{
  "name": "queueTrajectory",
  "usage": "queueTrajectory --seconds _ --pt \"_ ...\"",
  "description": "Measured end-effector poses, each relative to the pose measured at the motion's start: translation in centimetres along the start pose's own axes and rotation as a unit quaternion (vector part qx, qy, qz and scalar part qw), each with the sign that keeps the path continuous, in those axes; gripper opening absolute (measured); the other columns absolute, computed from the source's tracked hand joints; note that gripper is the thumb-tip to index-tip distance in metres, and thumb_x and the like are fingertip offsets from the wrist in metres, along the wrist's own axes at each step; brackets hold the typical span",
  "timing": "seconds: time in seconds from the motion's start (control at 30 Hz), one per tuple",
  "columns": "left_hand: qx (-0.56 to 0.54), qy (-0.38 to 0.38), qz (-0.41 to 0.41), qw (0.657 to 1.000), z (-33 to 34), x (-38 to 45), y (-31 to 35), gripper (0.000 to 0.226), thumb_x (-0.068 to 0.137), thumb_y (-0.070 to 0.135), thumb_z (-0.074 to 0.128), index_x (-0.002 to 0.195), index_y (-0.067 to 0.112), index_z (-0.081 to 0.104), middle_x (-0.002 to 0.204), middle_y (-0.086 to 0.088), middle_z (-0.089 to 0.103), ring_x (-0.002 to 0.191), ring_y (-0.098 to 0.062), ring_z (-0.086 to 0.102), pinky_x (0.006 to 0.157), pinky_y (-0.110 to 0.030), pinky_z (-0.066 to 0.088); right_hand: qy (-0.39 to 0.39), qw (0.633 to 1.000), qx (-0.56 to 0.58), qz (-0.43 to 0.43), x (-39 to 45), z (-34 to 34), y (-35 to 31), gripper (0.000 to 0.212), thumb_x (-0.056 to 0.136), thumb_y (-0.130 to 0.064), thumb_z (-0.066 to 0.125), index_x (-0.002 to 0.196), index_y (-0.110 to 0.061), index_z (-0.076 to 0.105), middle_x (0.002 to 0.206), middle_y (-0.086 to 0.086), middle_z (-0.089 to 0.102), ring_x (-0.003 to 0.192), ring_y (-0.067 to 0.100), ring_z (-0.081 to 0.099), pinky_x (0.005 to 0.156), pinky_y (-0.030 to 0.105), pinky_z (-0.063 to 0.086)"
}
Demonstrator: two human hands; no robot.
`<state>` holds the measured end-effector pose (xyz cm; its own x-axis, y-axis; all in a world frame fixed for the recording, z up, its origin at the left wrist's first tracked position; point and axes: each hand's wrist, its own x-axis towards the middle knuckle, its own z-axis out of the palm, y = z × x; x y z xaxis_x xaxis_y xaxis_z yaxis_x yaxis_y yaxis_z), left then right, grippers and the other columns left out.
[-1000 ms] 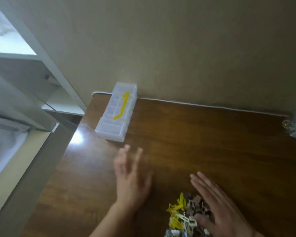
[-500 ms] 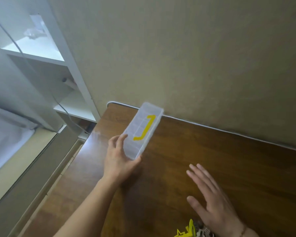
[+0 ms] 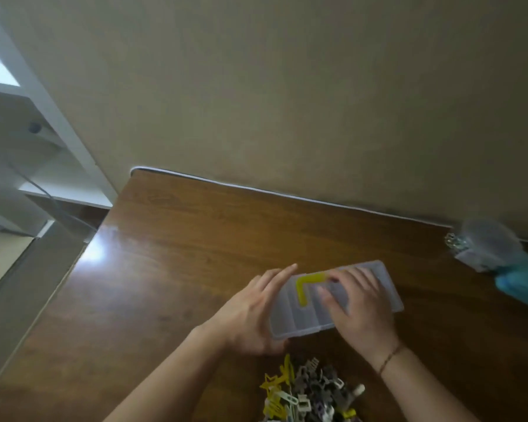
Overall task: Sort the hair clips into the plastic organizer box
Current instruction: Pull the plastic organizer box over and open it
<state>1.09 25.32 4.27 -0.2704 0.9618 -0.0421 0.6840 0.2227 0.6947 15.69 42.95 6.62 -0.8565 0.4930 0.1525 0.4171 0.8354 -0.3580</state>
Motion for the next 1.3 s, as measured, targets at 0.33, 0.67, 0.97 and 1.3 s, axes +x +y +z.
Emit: queueTrajectory --seconds 0.33,0.67,0.97,1.3 --pt "-0.095 0.060 -0.100 0.989 4.0 -1.1 -1.5 0.135 0.057 0.065 0.084 0.139 0.061 -0.022 0.153 0.013 0.022 0.142 -0.006 0.025 0.119 -0.039 0.030 -0.218 0.959 -0.143 -0.115 -0.7 -1.9 0.5 0.096 0.071 -0.084 0.040 0.150 -0.040 0.008 0.159 -0.004 0.013 0.147 0.026 0.006 0.118 0.054 0.002" --pt "-0.108 0.119 -0.122 0.979 5.1 -0.7 -1.7 0.136 0.056 0.076 0.076 0.147 0.050 -0.021 0.147 0.000 0.044 0.133 -0.017 0.047 0.108 -0.048 0.043 -0.191 0.941 -0.232 -0.157 -1.1 0.6 -0.8 0.113 0.050 -0.061 0.083 0.140 -0.013 0.037 0.137 0.021 0.053 0.122 0.048 0.051 0.083 0.062 0.052" --pt "-0.088 0.119 -0.106 0.983 4.8 -0.7 -1.3 0.127 0.061 0.056 0.085 0.145 0.050 -0.011 0.148 0.017 0.027 0.135 0.000 0.026 0.116 -0.028 0.024 -0.294 0.875 -0.329 -0.198 0.4 -0.5 -1.2 0.108 0.063 -0.063 0.075 0.142 0.000 0.037 0.138 0.034 0.045 0.118 0.058 0.049 0.065 0.059 0.056" --pt "-0.086 0.114 -0.121 0.982 4.7 -0.6 -1.1 0.133 0.058 0.071 0.078 0.150 0.033 -0.011 0.156 0.002 0.034 0.135 0.001 0.026 0.116 -0.023 0.018 -0.307 0.880 -0.346 -0.110 -1.2 -0.2 -6.4 0.069 0.102 -0.016 0.041 0.144 0.012 -0.006 0.142 0.049 0.000 0.129 0.062 0.031 0.085 0.055 0.054"
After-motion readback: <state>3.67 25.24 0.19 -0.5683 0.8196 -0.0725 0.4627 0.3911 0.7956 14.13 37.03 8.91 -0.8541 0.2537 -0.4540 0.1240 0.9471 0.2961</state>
